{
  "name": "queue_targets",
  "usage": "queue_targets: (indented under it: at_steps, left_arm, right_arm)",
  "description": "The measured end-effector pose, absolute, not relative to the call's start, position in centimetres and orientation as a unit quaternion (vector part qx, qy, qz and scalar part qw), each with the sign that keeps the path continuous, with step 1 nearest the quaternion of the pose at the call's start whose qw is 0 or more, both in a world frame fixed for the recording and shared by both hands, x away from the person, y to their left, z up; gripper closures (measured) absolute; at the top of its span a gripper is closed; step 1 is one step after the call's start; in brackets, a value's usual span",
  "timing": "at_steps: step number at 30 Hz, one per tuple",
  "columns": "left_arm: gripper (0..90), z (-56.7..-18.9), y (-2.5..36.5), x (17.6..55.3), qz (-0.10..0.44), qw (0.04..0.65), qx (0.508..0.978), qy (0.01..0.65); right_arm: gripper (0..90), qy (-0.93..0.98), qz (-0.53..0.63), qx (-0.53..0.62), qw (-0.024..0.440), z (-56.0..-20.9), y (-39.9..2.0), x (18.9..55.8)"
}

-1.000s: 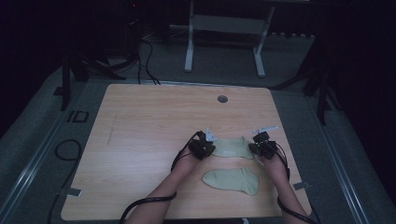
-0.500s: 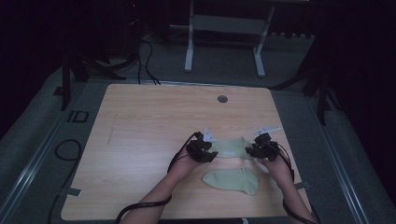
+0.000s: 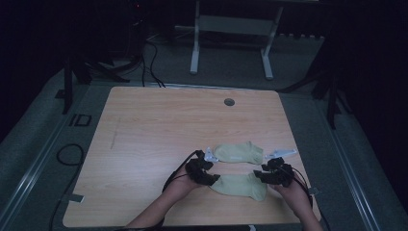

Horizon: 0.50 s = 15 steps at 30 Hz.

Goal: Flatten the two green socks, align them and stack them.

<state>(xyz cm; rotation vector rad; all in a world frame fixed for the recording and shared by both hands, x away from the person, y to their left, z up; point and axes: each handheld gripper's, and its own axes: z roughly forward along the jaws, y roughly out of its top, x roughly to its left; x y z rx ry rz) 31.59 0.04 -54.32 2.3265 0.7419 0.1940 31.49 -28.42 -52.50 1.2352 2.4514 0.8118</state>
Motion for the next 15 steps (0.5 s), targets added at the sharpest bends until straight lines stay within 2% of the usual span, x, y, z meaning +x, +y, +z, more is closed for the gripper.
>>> queue_targets:
  at_steps: [7,13,14,15]
  left_arm:
    - [54.0,-55.5,0.1,30.7,0.06,0.329,0.898,0.285]
    - [65.0,-55.7,-0.5,30.4,0.071,0.326,0.903,0.271]
    - [73.6,-55.7,-0.6,30.3,0.068,0.327,0.903,0.269]
    - [78.4,-55.7,-0.7,30.3,0.064,0.33,0.903,0.267]
  right_arm:
    - [57.4,0.856,0.259,0.429,0.128,-54.1,-29.2,29.2]
    - [74.7,0.858,0.249,0.429,0.131,-54.6,-29.4,28.6]
    - [80.0,0.859,0.25,0.428,0.131,-54.6,-29.3,28.5]
    - [82.0,0.86,0.251,0.424,0.129,-54.6,-29.2,28.4]
